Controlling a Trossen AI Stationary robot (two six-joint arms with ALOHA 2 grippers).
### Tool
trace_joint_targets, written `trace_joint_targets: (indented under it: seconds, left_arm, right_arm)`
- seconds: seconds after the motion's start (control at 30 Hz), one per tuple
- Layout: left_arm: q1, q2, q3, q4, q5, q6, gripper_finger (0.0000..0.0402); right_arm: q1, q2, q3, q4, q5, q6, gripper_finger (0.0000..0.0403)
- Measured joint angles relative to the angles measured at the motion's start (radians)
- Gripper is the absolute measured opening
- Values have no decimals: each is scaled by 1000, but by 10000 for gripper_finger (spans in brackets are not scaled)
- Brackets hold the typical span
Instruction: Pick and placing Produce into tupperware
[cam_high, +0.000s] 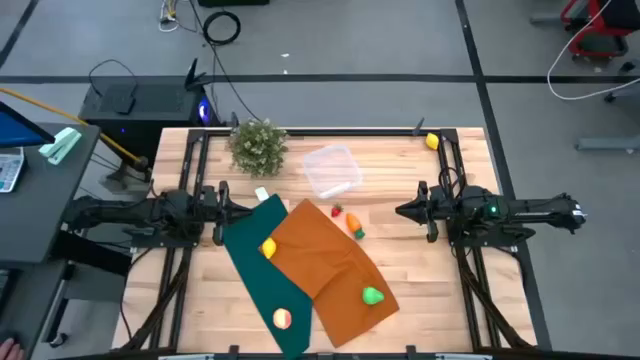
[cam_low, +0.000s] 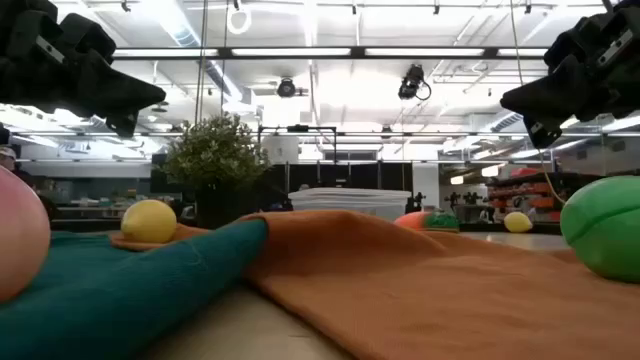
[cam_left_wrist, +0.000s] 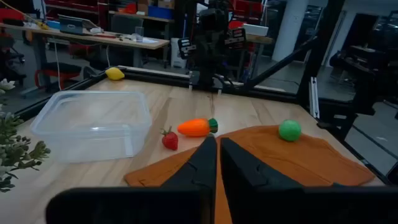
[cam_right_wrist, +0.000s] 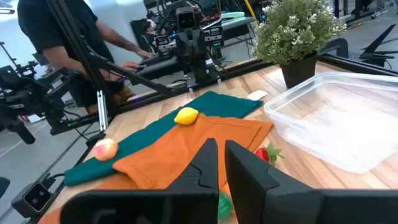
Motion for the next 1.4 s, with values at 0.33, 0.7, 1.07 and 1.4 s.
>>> trace_joint_targets:
  seconds: [0.33, 0.7, 1.07, 1.4]
  left_arm:
    - [0, 0, 0, 0, 0, 0, 31]
    - [0, 0, 0, 0, 0, 0, 33]
    - [0, 0, 0, 0, 0, 0, 26]
    - [0, 0, 0, 0, 0, 0, 31]
  right_arm:
    - [0, 0, 0, 0, 0, 0, 0]
    - [0, 0, 0, 0, 0, 0, 0]
    - [0, 0, 0, 0, 0, 0, 0]
    - [0, 0, 0, 0, 0, 0, 0]
